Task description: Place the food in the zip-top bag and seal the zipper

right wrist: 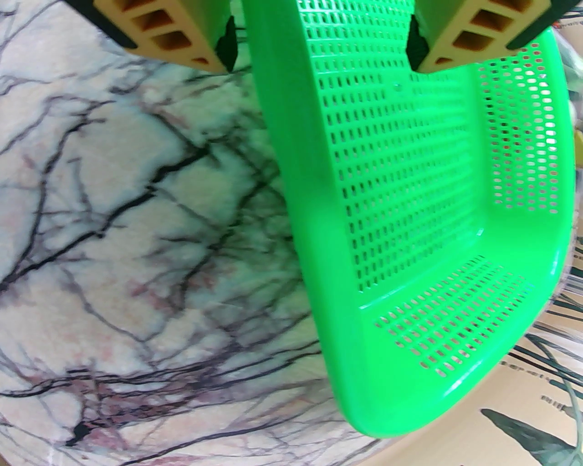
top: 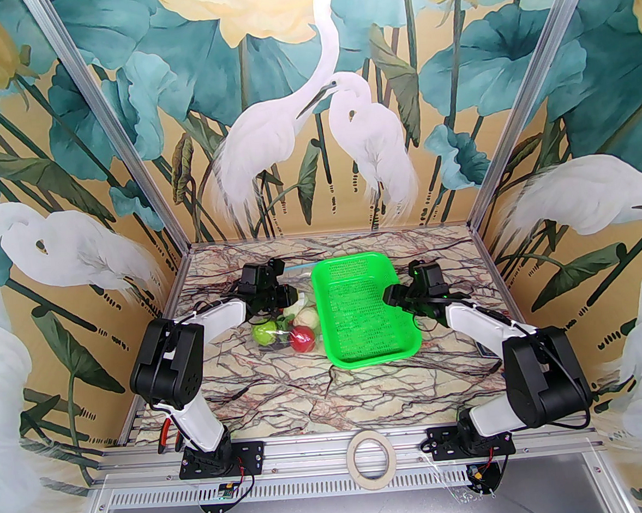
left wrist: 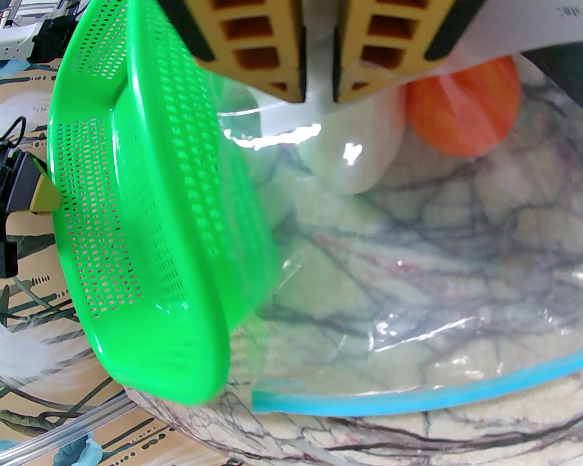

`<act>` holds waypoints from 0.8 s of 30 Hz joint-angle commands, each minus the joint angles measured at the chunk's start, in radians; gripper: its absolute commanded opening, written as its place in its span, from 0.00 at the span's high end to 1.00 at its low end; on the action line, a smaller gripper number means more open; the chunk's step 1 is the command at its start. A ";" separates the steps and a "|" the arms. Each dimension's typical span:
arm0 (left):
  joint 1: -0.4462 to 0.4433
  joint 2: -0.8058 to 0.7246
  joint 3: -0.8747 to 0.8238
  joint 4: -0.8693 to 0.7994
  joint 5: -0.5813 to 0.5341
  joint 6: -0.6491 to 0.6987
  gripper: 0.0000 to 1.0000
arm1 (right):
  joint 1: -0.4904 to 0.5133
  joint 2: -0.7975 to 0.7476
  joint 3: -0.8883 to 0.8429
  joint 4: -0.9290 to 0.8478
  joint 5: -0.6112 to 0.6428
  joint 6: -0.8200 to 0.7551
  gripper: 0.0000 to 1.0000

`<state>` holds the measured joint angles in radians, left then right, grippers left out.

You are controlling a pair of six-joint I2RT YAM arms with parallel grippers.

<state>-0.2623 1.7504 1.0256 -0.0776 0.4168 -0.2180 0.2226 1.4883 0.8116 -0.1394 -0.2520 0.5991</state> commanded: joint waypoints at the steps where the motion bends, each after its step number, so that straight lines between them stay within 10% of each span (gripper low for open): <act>1: -0.005 -0.049 -0.033 -0.034 0.025 -0.009 0.81 | 0.030 -0.021 -0.012 0.061 -0.049 0.050 0.33; 18: 0.063 -0.439 -0.034 0.022 -0.201 0.037 0.69 | 0.024 -0.341 0.021 -0.075 0.211 -0.110 0.28; 24: 0.070 -0.735 -0.209 0.142 -0.387 0.080 0.47 | 0.017 -0.556 0.029 -0.150 0.311 -0.183 0.25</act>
<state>-0.1963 1.0973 0.8902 -0.0017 0.1585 -0.1715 0.2455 0.9878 0.8173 -0.2245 -0.0231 0.4793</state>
